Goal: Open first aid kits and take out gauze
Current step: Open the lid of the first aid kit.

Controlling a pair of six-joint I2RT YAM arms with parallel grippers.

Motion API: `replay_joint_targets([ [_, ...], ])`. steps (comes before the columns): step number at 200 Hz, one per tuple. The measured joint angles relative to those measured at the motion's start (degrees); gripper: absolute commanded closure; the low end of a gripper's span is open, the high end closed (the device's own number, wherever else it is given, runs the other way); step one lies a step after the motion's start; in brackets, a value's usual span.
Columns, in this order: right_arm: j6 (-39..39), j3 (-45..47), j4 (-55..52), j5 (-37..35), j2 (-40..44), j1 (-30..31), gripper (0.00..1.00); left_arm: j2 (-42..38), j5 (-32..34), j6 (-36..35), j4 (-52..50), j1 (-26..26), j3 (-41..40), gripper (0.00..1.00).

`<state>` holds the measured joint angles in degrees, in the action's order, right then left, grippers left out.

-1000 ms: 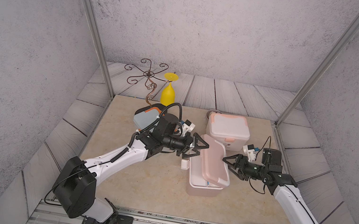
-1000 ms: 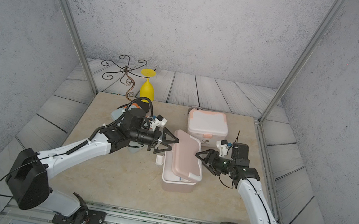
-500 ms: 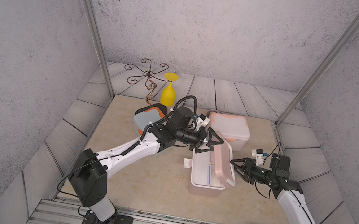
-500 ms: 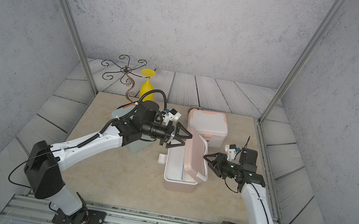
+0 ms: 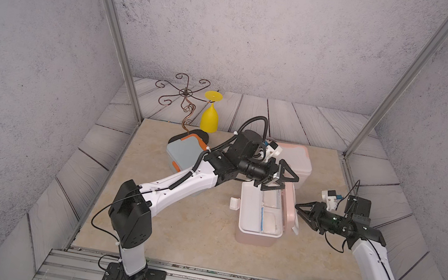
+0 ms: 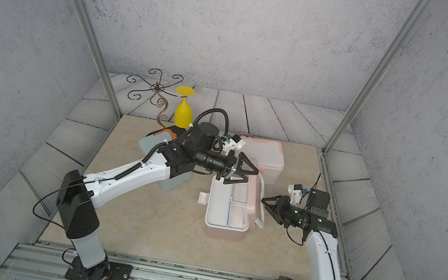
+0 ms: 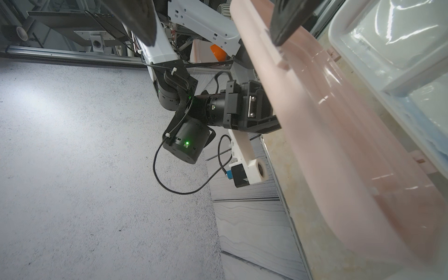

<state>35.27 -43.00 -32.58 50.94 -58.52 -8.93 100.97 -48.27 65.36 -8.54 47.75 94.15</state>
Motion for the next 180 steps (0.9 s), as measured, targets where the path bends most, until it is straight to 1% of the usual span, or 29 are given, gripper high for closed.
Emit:
replay_joint_targets([
  [31,-0.5,-0.8,-0.3,-0.1,0.0,-0.4,0.61,3.1,0.0,-0.6,-1.8,1.5,4.4,0.23],
  [83,-0.8,-1.8,-0.7,-0.9,-0.8,-0.7,0.61,7.8,0.1,-2.1,-4.1,4.3,9.5,0.23],
  [154,-1.9,-3.9,-2.0,-1.8,-0.8,-0.7,0.61,7.8,4.3,-8.1,-12.2,5.2,9.6,0.23],
  [180,-2.5,-4.2,-3.5,-2.7,-0.8,-0.7,0.61,8.3,5.2,-9.3,-15.1,5.6,12.6,0.23],
])
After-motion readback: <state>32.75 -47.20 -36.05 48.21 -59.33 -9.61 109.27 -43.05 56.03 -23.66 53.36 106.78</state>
